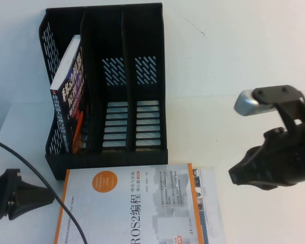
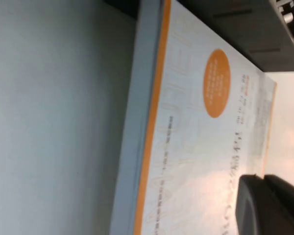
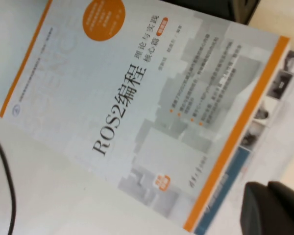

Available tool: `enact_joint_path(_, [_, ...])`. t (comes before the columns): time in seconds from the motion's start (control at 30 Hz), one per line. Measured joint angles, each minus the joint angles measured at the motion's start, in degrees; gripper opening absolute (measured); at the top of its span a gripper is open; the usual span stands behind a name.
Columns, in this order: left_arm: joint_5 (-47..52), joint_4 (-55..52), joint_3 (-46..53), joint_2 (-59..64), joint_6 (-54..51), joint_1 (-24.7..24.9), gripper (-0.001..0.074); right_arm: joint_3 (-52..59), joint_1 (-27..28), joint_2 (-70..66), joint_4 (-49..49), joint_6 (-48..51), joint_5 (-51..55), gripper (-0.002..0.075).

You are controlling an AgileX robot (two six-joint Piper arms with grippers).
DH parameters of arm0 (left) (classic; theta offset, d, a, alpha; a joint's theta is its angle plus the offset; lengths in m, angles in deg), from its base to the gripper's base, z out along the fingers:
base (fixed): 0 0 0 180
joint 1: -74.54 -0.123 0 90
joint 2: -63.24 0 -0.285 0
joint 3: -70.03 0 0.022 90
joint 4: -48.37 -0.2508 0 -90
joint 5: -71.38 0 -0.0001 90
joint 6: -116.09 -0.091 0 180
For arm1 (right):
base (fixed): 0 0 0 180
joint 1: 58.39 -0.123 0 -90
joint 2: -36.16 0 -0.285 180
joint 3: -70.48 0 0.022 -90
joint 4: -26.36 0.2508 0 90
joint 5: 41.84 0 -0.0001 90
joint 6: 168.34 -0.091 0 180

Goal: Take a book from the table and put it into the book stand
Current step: Pick up the book with your left arm

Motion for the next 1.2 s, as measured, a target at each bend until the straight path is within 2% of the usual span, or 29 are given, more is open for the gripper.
enact_joint_path(0.1, [3.4, 0.2, -3.5, 5.0, -2.9, 0.0, 0.0014, 0.0, 0.8, 6.1, -3.6, -2.0, 2.9, 0.0008])
enact_joint_path(0.17, [3.9, 0.2, -5.6, 7.6, -3.7, 0.0, 0.0066, 0.0, 1.0, 10.0, -6.2, -3.8, 4.2, 0.0008])
enact_joint_path(0.27, [4.0, 0.0, -7.3, 10.6, -4.0, 0.0, 0.0211, 0.0, 1.1, 15.9, -11.8, -7.7, 6.9, 0.0008])
enact_joint_path(0.33, [4.0, -1.0, -7.4, 11.8, -4.1, 0.0, 0.0347, 0.0, 1.1, 19.8, -16.5, -11.2, 9.6, 0.0008])
enact_joint_path(0.4, [3.4, -2.6, -7.4, 12.4, -3.7, 0.1, 0.0451, 0.0, 1.1, 22.8, -20.6, -14.2, 12.3, 0.0008])
enact_joint_path(0.5, [0.8, -4.2, -7.4, 13.3, -3.0, 1.5, 0.0529, 0.1, 1.1, 27.5, -25.2, -17.5, 15.6, 0.0008])
enact_joint_path(0.73, [-1.0, -4.1, -7.7, 17.4, -3.6, 4.7, 0.0555, 1.7, 1.1, 36.3, -26.6, -20.4, 18.3, 0.0008])
enact_joint_path(1.03, [-0.6, -1.6, -7.7, 19.7, -3.8, 7.0, 0.0552, 1.7, 1.1, 40.1, -26.8, -21.6, 21.4, 0.0008])
enact_joint_path(1.1, [-0.6, -1.4, -7.7, 19.9, -3.8, 7.0, 0.0529, 1.7, 1.1, 40.5, -26.8, -21.9, 21.6, 0.0008])
enact_joint_path(1.2, [-0.6, -1.3, -7.7, 20.7, -3.7, 7.0, 0.0455, 1.7, 1.1, 40.8, -26.8, -22.1, 21.7, 0.0008])
